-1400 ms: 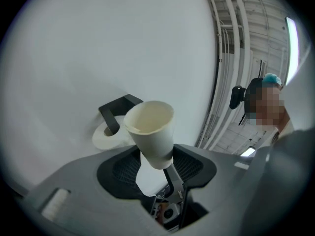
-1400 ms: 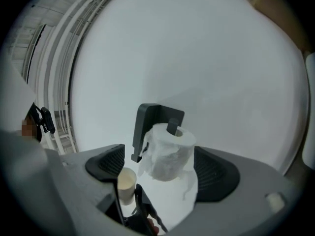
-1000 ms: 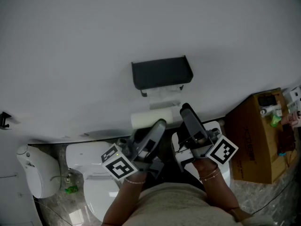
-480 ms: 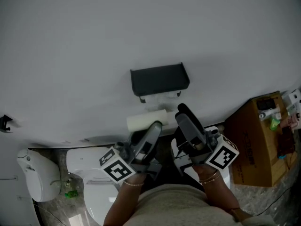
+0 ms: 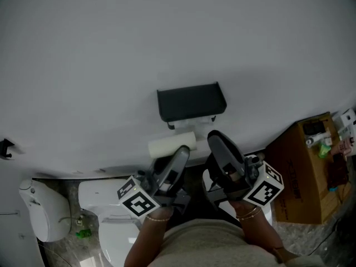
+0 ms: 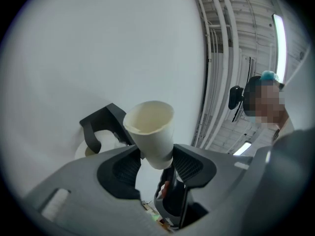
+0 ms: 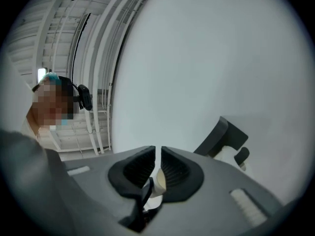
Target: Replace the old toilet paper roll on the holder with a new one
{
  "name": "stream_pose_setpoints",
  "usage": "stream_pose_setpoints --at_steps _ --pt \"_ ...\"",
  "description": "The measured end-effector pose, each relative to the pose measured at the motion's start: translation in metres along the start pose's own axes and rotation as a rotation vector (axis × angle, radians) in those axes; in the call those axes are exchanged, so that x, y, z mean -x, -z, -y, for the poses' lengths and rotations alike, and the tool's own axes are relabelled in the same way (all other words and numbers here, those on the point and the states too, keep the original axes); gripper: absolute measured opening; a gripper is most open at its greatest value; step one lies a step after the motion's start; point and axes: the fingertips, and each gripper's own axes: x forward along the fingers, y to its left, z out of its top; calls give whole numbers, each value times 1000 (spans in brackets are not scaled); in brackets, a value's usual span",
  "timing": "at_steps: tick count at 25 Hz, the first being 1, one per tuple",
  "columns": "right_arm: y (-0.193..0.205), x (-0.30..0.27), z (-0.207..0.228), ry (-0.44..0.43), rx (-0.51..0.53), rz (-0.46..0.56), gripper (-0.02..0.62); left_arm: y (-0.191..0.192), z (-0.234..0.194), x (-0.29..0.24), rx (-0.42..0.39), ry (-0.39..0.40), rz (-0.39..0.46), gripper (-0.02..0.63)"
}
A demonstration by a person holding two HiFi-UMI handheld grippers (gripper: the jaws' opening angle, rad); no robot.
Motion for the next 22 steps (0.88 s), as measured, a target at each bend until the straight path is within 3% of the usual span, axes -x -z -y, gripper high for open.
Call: stream_pose_setpoints --at_steps 8,22 --pt "6 -11 -3 -24 32 -30 3 -7 -6 1 -8 -12 -2 210" --pt "11 -12 5 -13 36 -62 3 -4 -13 3 -5 -39 -4 210"
